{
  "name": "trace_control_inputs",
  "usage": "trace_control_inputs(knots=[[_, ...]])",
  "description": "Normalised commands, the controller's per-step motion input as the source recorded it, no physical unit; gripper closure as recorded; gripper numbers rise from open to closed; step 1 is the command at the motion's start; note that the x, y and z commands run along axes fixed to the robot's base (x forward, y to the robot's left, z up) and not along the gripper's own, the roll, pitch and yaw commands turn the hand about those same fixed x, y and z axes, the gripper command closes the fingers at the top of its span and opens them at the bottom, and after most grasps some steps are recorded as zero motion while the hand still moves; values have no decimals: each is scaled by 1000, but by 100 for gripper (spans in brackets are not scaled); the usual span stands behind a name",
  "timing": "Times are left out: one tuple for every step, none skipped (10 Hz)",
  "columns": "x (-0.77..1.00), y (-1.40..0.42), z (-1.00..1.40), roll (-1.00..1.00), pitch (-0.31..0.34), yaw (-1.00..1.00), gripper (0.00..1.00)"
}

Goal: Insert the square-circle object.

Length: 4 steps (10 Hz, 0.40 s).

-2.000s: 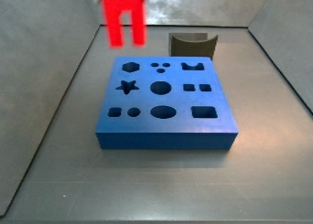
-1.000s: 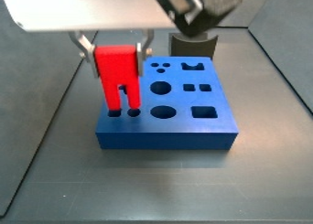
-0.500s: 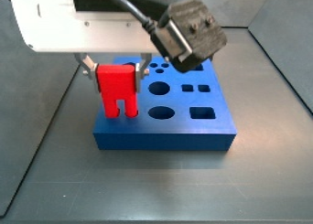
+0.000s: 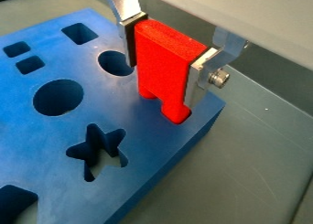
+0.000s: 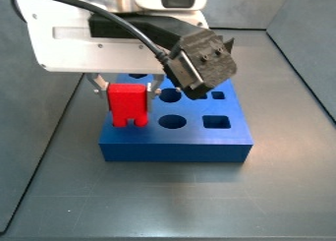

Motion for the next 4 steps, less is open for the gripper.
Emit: trace_control_inputs(knots=[[257, -117, -1000, 21, -11, -131, 100], [263, -120, -1000, 24, -11, -134, 100], [-103, 0, -894, 50, -183, -6, 100], [0, 0, 0, 0, 0, 0, 100]])
